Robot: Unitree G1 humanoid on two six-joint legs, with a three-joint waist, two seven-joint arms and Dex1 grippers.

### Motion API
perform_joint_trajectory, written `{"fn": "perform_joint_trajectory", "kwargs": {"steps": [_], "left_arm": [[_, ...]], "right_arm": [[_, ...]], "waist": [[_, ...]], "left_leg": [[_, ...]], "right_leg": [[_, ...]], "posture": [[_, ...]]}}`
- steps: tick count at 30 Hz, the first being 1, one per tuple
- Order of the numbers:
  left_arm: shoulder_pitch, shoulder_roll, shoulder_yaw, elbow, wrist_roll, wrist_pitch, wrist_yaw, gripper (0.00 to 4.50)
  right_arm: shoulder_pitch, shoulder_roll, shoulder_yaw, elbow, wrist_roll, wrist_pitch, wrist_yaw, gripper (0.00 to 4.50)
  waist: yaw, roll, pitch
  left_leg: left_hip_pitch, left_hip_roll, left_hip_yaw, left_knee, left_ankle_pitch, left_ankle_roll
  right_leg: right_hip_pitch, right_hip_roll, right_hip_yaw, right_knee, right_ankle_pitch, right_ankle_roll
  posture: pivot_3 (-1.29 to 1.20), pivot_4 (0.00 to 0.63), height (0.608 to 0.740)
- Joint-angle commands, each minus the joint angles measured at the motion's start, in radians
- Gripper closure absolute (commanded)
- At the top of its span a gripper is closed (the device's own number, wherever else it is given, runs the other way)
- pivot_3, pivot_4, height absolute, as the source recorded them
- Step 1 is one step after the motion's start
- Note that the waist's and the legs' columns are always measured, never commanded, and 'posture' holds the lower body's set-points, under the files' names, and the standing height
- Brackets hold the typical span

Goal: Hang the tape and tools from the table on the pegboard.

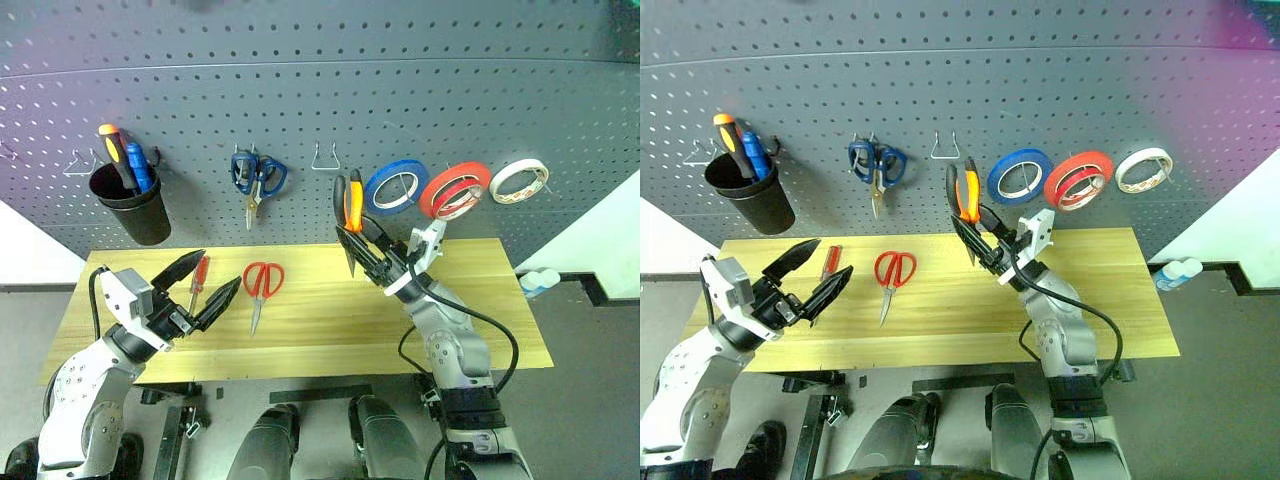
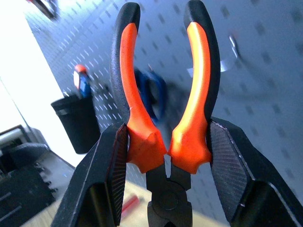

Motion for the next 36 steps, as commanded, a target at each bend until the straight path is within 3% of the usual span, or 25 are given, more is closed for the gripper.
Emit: {"fn": "perform_joint_trajectory", "kwargs": {"steps": [1,14,23,36], "left_arm": [[-0.004,-0.011,0.002,-0.012,0.011,-0.042,0.002,0.0],[-0.036,-0.041,-0.004,0.06,0.034,-0.119,-0.015,0.0],[-0.037,-0.06,-0.009,0.139,0.045,-0.193,-0.055,0.0],[0.024,-0.062,-0.016,0.101,0.045,-0.218,-0.053,0.0]], "right_arm": [[-0.084,0.019,-0.004,0.015,0.024,-0.046,0.014,2.38],[-0.374,0.107,-0.052,0.273,-0.014,-0.225,-0.061,2.38],[-0.574,0.161,-0.095,0.573,-0.062,-0.441,-0.091,2.38],[-0.71,0.15,-0.111,0.965,-0.214,-0.715,-0.214,2.38]], "waist": [[0.001,0.0,-0.013],[0.003,0.002,-0.077],[0.001,0.003,-0.097],[0.003,0.004,-0.108]], "left_leg": [[0.0,0.0,0.0,0.0,0.0,0.0],[0.003,0.0,0.0,0.0,0.002,-0.004],[0.015,0.0,0.003,-0.001,0.0,-0.001],[0.019,0.0,0.002,0.0,0.001,-0.001]], "right_leg": [[0.0,0.0,0.0,0.0,0.0,0.0],[0.002,0.001,0.0,0.001,0.0,0.0],[0.009,0.003,0.003,0.009,0.0,-0.001],[0.012,0.003,0.004,0.011,0.0,-0.001]], "posture": [[0.0,0.073,0.74],[0.02,0.028,0.74],[0.05,0.006,0.74],[0.07,0.025,0.74]]}}
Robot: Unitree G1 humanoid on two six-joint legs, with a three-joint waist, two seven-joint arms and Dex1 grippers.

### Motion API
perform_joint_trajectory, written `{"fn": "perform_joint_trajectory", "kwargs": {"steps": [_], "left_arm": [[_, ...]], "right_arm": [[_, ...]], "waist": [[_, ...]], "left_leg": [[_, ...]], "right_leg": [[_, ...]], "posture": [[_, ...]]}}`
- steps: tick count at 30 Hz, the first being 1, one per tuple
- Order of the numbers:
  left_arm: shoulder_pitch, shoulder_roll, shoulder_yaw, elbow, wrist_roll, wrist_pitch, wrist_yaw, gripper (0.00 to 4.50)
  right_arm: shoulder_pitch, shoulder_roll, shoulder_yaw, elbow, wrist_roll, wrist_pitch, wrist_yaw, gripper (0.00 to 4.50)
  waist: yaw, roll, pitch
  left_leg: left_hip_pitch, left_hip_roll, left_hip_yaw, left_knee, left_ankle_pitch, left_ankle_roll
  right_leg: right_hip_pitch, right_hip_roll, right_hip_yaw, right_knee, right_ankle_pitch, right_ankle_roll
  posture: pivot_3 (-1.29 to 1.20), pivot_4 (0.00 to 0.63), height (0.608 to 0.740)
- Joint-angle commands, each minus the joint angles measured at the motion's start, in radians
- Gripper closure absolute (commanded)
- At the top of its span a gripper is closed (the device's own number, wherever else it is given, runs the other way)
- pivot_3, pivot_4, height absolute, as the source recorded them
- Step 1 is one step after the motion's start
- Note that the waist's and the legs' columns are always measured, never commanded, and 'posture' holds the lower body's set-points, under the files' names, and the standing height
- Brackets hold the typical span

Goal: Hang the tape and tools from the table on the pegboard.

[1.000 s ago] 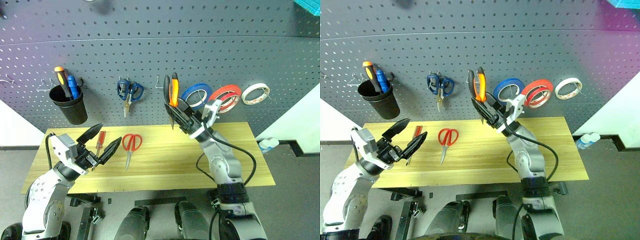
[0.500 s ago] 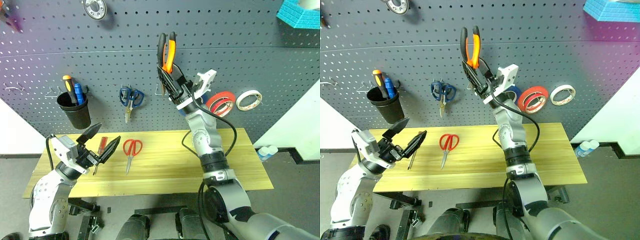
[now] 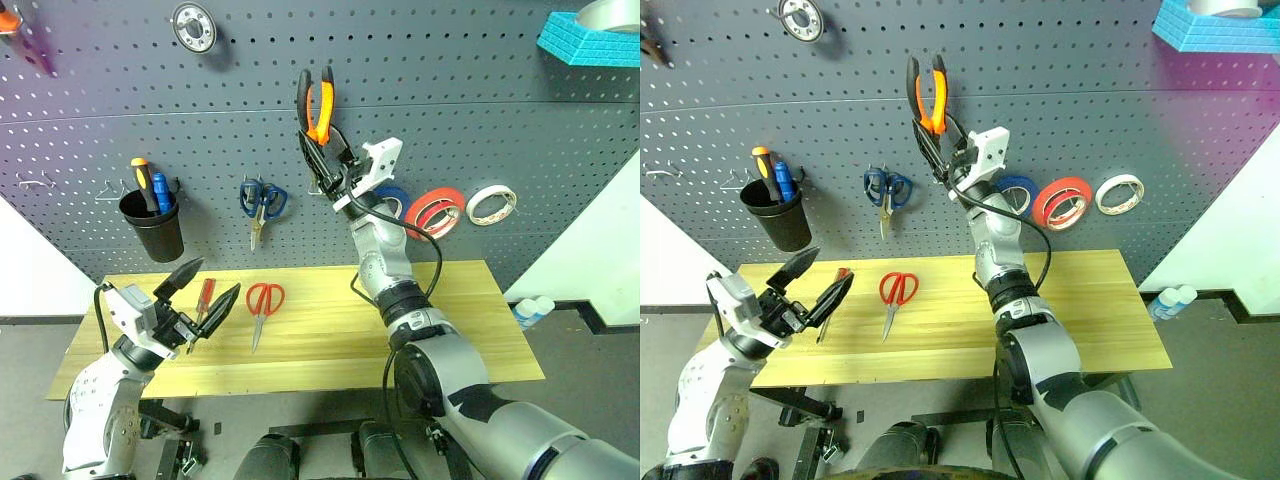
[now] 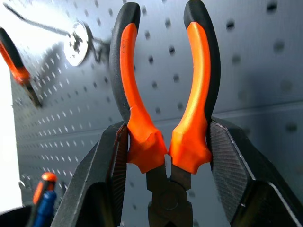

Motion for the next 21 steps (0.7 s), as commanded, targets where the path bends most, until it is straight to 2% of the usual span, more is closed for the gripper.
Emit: {"fn": "perform_joint_trajectory", "kwargs": {"steps": [1,9,21], "left_arm": [[0.013,0.004,0.008,-0.047,-0.001,-0.02,0.006,0.0],[0.058,-0.012,0.012,0.054,0.004,-0.102,-0.066,0.0],[0.069,-0.055,0.014,0.284,0.007,-0.273,-0.192,0.0]], "right_arm": [[-0.073,-0.007,-0.016,0.061,-0.03,-0.075,-0.047,2.38],[-0.144,-0.012,-0.065,0.139,-0.009,-0.093,-0.034,2.38],[-0.171,-0.016,-0.071,0.221,-0.068,-0.143,-0.119,2.38]], "waist": [[0.0,0.0,0.0],[0.0,0.001,0.001],[0.024,0.005,0.004]], "left_leg": [[0.0,0.0,0.0,0.0,0.0,0.0],[0.0,0.0,0.0,0.0,0.0,0.0],[0.001,0.0,-0.001,-0.001,0.0,0.001]], "right_leg": [[0.0,0.0,0.0,0.0,0.0,0.0],[0.0,0.0,0.0,0.0,0.0,0.0],[0.001,0.0,0.0,0.0,-0.001,-0.002]], "posture": [[0.08,0.029,0.74],[0.09,0.061,0.74],[0.1,0.09,0.74]]}}
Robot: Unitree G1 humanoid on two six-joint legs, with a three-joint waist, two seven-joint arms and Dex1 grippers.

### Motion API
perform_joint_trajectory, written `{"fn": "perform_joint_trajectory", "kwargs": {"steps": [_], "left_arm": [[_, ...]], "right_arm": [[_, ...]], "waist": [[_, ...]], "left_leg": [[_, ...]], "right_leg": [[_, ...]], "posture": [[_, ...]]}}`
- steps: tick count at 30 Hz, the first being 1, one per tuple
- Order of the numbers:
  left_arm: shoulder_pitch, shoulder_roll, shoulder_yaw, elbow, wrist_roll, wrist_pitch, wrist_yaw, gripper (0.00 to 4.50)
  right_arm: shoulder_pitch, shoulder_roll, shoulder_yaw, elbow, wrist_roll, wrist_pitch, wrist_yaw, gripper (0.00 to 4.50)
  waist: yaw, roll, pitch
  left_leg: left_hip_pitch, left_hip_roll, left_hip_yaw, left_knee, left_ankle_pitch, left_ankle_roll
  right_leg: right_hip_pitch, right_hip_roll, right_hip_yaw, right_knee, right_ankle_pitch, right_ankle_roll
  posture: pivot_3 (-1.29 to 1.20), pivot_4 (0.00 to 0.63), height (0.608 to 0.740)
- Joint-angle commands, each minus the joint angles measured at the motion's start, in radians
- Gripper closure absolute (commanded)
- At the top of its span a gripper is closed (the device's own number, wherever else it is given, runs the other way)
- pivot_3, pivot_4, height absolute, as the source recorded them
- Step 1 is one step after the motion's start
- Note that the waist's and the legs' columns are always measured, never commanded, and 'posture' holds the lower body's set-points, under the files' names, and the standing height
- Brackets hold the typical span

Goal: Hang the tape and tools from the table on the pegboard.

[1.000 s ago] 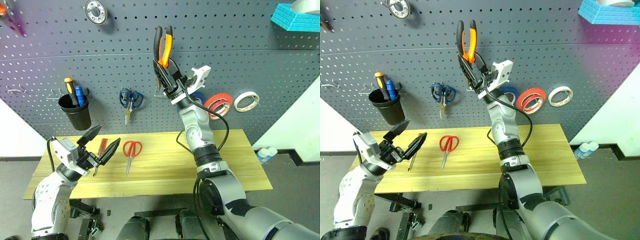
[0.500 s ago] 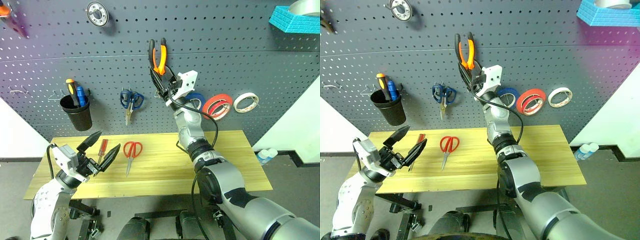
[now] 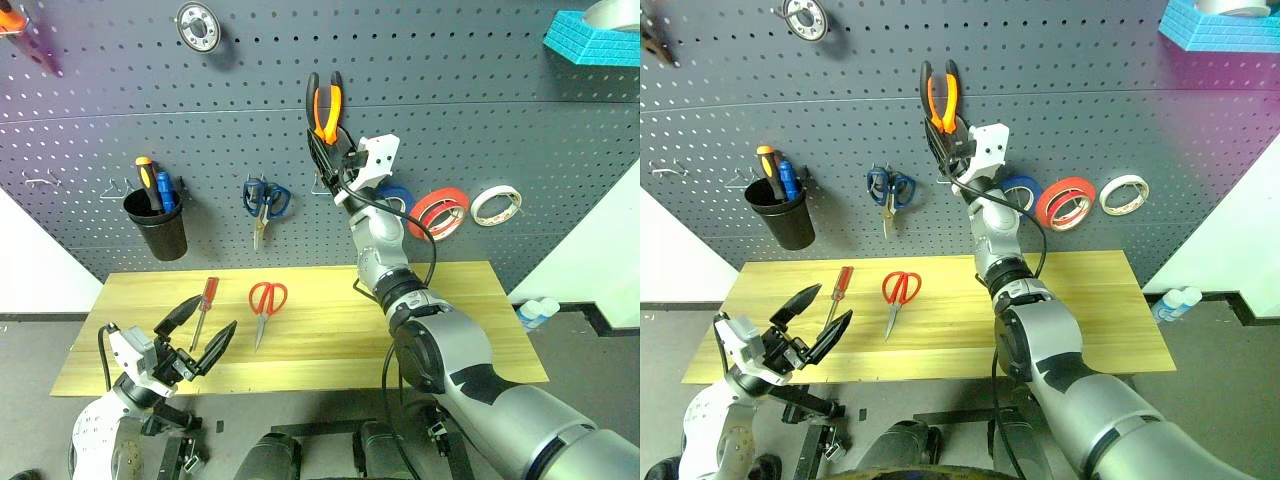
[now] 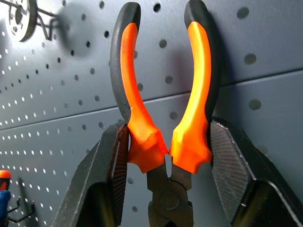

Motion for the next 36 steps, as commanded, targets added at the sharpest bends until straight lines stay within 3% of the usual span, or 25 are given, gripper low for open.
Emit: {"fn": "perform_joint_trajectory", "kwargs": {"steps": [1,12,19,27,33,36], "left_arm": [[-0.012,0.001,0.019,0.032,-0.018,-0.054,-0.038,0.0],[-0.033,-0.021,0.029,0.121,-0.056,-0.126,-0.112,0.0],[-0.039,-0.02,0.031,0.093,-0.068,-0.137,-0.113,0.0],[-0.044,-0.051,0.012,-0.014,-0.098,-0.133,-0.083,0.0],[-0.058,-0.051,0.019,0.013,-0.091,-0.15,-0.09,0.0],[-0.022,0.034,0.065,-0.167,-0.16,-0.021,-0.025,0.0]], "right_arm": [[-0.06,0.001,0.0,0.003,-0.026,-0.044,-0.035,2.38],[-0.082,-0.008,-0.002,0.044,-0.069,-0.07,-0.089,2.38],[-0.096,-0.021,-0.01,0.066,-0.087,-0.073,-0.112,2.38],[-0.102,-0.024,-0.01,0.088,-0.1,-0.065,-0.118,2.38],[-0.093,-0.024,-0.006,0.096,-0.119,-0.07,-0.136,2.38],[-0.085,-0.031,0.012,0.102,-0.158,-0.087,-0.188,2.38]], "waist": [[0.005,0.0,0.0],[0.006,0.002,0.002],[0.006,0.002,0.002],[0.008,0.002,0.003],[0.008,0.002,0.003],[0.007,-0.001,0.005]], "left_leg": [[0.0,0.0,0.0,0.0,0.0,0.0],[0.013,0.0,-0.001,-0.002,0.0,0.001],[0.013,0.0,-0.002,-0.002,-0.001,0.001],[0.013,0.0,-0.002,-0.002,-0.001,0.001],[0.013,0.0,-0.003,-0.003,-0.001,0.001],[0.013,0.0,-0.003,-0.003,-0.001,0.001]], "right_leg": [[0.0,0.0,0.0,0.0,0.0,0.0],[0.012,0.0,0.0,-0.001,-0.002,-0.003],[0.012,0.0,0.0,-0.001,-0.003,-0.003],[0.013,0.0,0.0,-0.001,-0.003,-0.003],[0.013,0.0,0.0,-0.001,-0.003,-0.004],[0.013,0.0,0.0,-0.001,-0.003,-0.004]], "posture": [[0.1,0.093,0.74],[0.11,0.097,0.74],[0.12,0.098,0.74],[0.13,0.1,0.74],[0.14,0.095,0.74],[0.14,0.096,0.74]]}}
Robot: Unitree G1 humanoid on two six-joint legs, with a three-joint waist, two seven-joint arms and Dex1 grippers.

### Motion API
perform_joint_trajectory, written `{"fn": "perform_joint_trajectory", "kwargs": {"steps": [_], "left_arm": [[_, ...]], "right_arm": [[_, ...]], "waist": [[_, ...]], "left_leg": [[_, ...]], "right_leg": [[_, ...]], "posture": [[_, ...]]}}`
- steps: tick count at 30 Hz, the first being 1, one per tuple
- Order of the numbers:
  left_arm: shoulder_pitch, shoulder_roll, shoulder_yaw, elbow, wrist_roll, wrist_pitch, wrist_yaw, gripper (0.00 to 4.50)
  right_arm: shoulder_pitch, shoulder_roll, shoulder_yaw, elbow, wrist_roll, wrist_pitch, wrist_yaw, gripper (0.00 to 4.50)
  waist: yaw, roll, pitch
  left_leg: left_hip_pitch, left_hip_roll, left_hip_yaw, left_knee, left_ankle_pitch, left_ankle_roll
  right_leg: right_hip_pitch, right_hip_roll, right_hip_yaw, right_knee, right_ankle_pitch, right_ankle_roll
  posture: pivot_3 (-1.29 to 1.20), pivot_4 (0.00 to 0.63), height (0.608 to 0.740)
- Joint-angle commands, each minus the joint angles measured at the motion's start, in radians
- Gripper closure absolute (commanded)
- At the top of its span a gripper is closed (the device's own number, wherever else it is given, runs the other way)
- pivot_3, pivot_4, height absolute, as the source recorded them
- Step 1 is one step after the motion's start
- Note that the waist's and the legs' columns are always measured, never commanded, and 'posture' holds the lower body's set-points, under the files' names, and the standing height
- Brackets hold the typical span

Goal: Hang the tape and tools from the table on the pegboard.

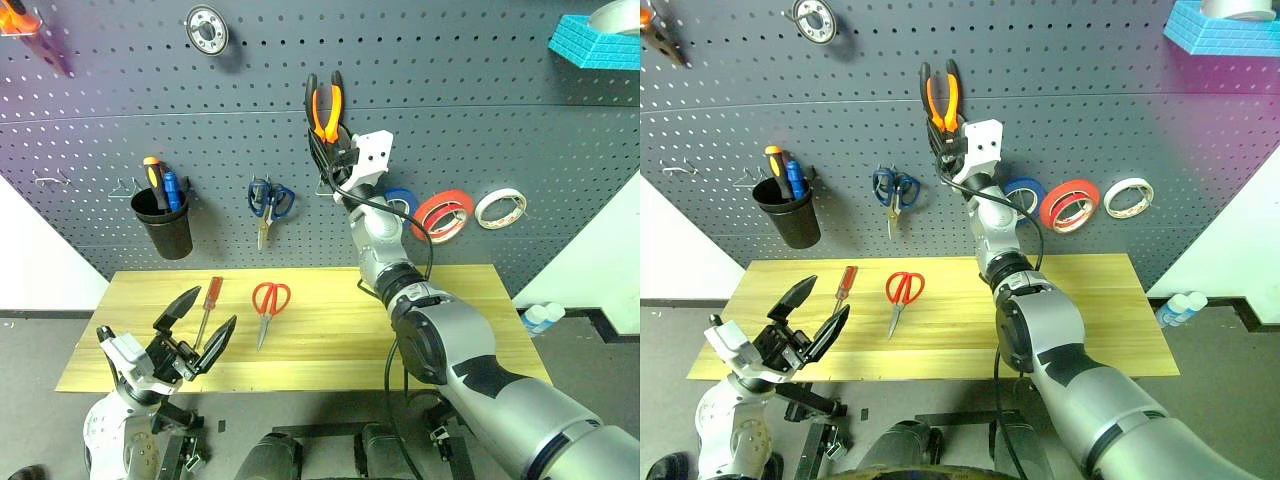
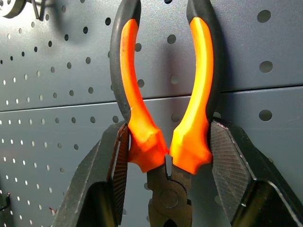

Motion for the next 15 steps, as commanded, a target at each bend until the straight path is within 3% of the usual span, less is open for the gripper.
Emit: {"fn": "perform_joint_trajectory", "kwargs": {"steps": [1,5,15], "left_arm": [[0.023,0.093,0.073,-0.179,-0.083,0.099,0.053,0.0],[0.051,0.125,0.092,-0.234,-0.109,0.156,0.072,0.0],[0.16,0.147,0.087,-0.561,-0.105,0.329,0.261,0.0]], "right_arm": [[-0.028,-0.013,0.015,0.001,-0.043,-0.031,-0.071,2.38],[-0.019,-0.016,0.031,0.009,-0.078,-0.038,-0.113,2.38],[-0.001,-0.026,0.035,0.011,-0.107,-0.044,-0.143,2.38]], "waist": [[0.0,-0.001,0.002],[0.002,0.007,0.009],[0.0,0.001,0.06]], "left_leg": [[0.0,0.0,0.0,0.0,0.0,0.0],[0.0,0.0,-0.001,0.0,0.0,0.0],[0.0,0.0,-0.001,0.0,0.0,0.0]], "right_leg": [[0.0,0.0,0.0,0.0,0.0,0.0],[0.001,0.0,0.0,0.0,-0.002,-0.003],[0.001,-0.001,0.0,0.0,-0.006,-0.007]], "posture": [[0.14,0.098,0.74],[0.15,0.117,0.74],[0.17,0.194,0.74]]}}
